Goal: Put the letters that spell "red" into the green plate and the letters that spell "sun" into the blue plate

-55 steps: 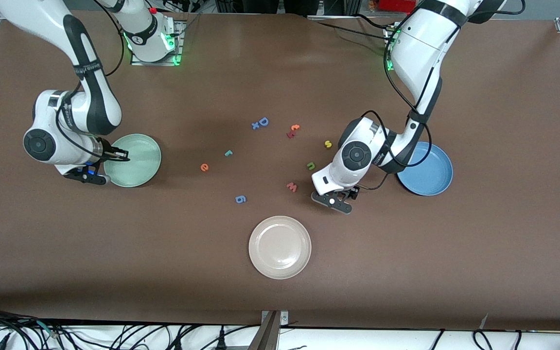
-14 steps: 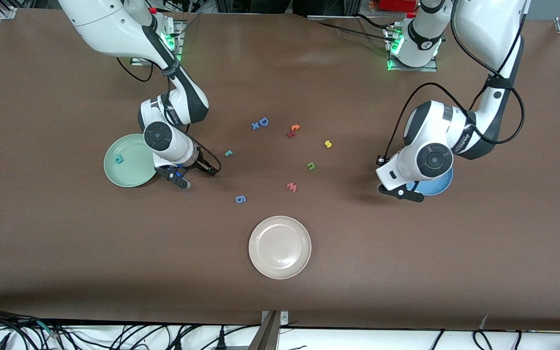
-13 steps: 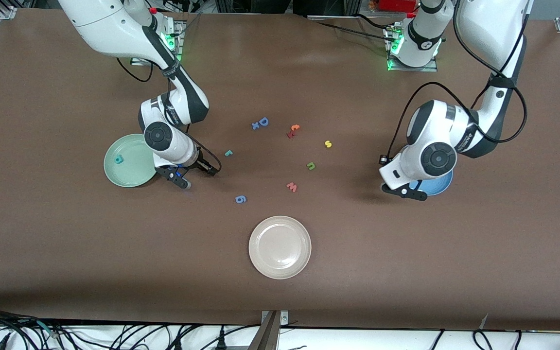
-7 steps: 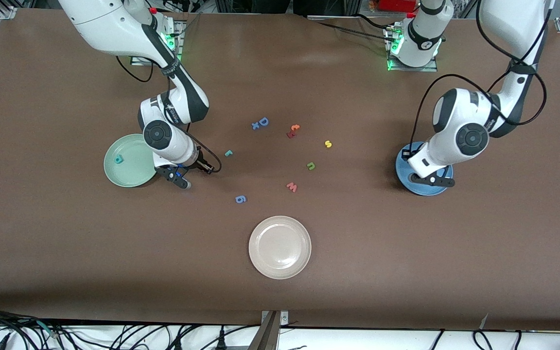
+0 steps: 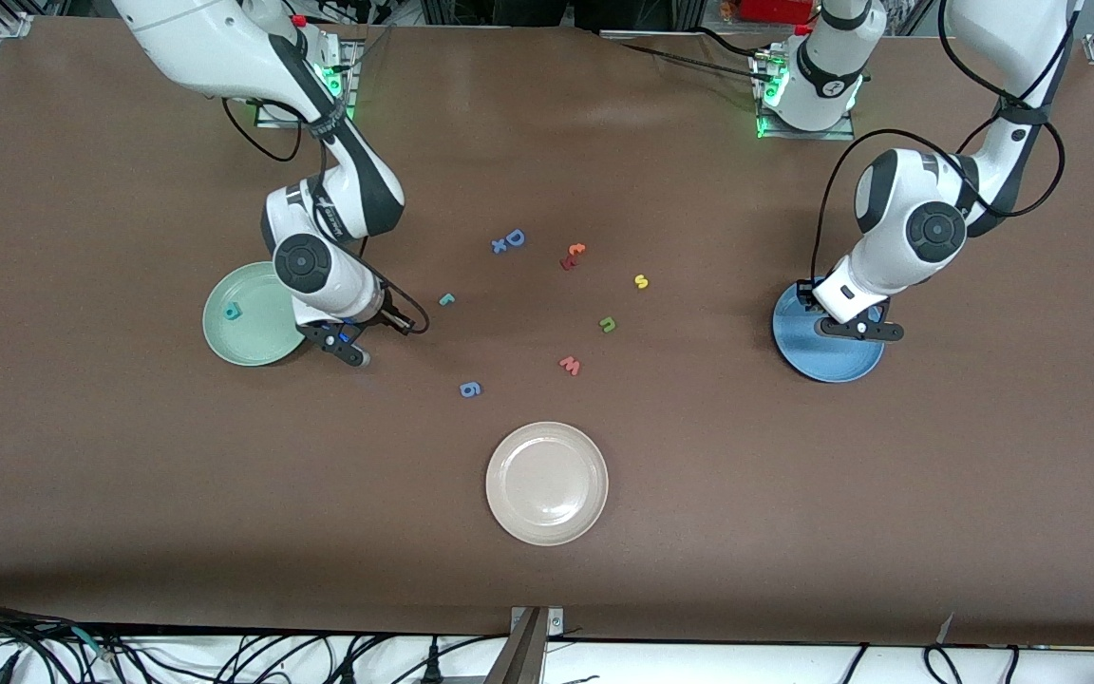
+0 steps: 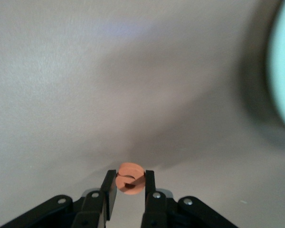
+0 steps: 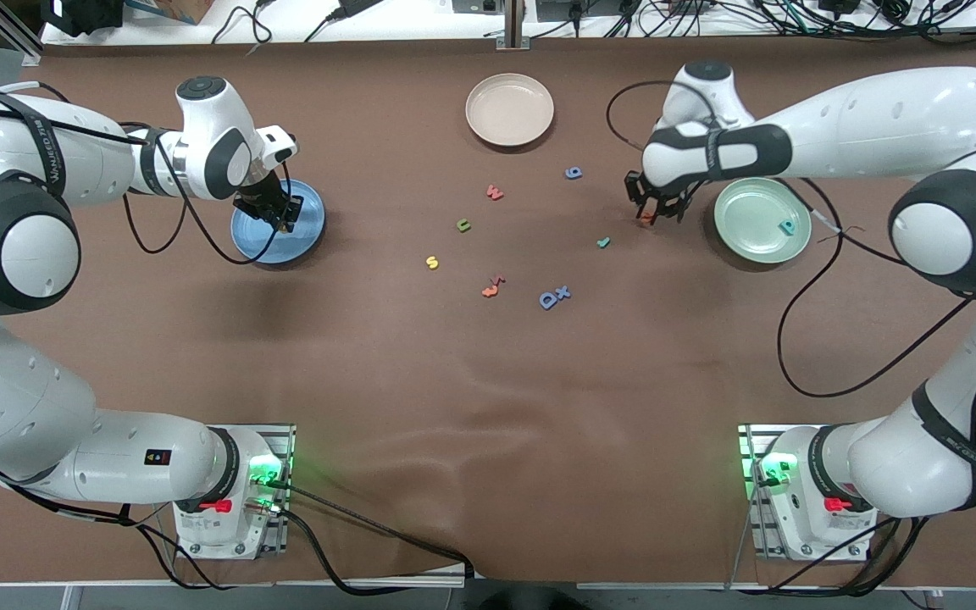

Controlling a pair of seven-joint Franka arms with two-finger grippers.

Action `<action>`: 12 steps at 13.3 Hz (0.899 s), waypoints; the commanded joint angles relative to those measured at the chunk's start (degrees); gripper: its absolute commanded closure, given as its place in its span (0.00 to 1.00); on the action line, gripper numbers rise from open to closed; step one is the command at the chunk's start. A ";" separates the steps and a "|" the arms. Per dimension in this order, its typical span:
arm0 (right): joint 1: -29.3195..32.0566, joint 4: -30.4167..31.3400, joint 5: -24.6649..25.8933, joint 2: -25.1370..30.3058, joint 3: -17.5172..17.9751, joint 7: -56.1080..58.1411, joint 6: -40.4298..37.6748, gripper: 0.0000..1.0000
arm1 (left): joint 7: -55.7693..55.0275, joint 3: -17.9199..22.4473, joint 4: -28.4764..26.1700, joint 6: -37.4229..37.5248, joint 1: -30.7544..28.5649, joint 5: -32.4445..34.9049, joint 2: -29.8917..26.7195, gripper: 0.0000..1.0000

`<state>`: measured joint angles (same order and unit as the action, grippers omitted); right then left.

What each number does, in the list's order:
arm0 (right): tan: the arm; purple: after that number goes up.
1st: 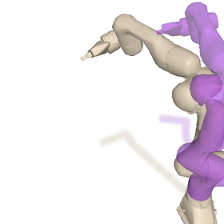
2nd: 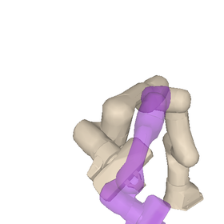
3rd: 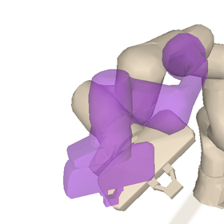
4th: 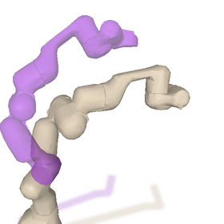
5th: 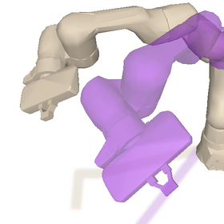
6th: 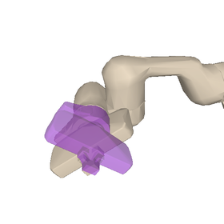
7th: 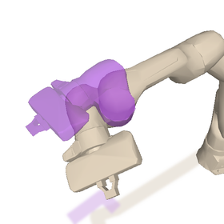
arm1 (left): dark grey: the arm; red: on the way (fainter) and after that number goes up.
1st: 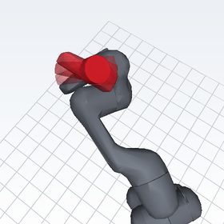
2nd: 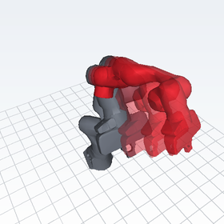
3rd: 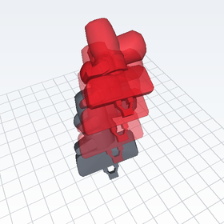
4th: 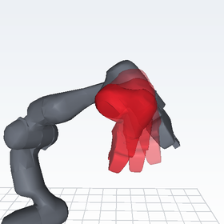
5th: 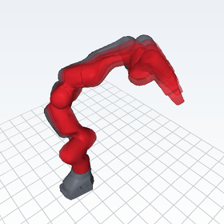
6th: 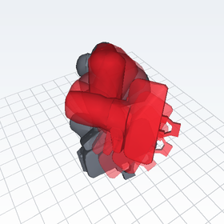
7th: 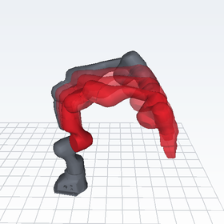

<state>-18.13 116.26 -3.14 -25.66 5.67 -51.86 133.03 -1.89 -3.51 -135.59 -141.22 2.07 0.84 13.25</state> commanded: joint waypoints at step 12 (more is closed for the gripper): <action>1.87 6.42 -0.91 3.87 -19.29 39.29 -9.03 0.94 | -12.23 -15.02 1.54 -0.99 -0.75 0.92 -0.07 0.00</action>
<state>-16.65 120.91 -3.14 -20.90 -13.64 -14.76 121.04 -10.13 -16.11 -135.01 -142.06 1.15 0.84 13.12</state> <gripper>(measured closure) 0.722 0.000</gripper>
